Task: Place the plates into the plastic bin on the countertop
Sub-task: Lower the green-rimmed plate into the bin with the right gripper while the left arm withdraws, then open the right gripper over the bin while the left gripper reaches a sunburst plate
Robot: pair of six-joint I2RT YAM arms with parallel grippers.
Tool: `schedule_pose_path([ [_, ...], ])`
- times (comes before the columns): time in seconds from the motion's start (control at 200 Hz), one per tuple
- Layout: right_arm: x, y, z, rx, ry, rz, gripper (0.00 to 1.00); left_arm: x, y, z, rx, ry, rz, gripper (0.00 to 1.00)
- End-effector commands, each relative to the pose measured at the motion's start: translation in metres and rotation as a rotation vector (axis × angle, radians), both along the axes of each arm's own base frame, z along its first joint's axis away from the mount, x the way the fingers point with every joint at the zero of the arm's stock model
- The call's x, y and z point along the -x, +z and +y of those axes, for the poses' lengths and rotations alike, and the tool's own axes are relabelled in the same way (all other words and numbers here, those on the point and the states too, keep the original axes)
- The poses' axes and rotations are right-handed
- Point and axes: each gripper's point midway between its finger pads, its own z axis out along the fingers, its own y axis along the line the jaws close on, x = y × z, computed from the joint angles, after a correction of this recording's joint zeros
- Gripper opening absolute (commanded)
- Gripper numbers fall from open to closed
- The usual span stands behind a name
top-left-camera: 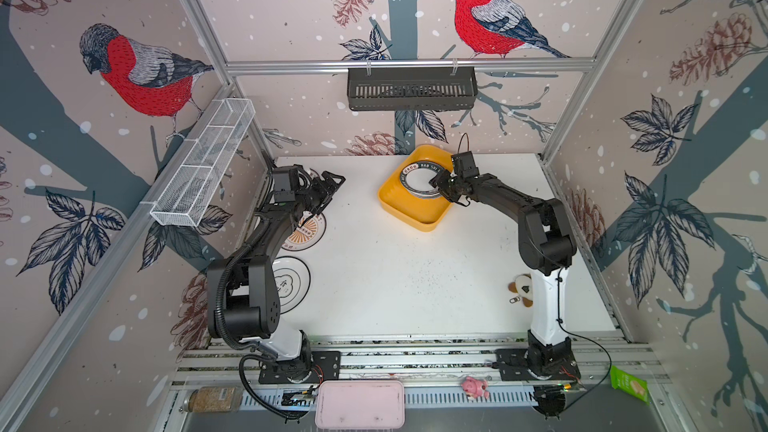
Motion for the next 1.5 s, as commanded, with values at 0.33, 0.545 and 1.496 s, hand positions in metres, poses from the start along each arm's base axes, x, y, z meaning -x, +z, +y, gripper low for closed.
schedule_pose_path([
  [0.33,0.016,0.033,-0.002,0.074,0.01,-0.077,0.69,0.044,-0.03,0.08,-0.245,0.169,0.093,0.94],
  [0.545,0.023,0.077,0.018,0.06,0.063,-0.189,0.82,0.066,-0.058,0.126,-0.357,0.271,0.212,0.94],
  [1.496,0.071,0.164,0.005,0.013,0.02,-0.409,1.0,0.069,-0.152,0.206,-0.358,0.295,0.369,0.89],
])
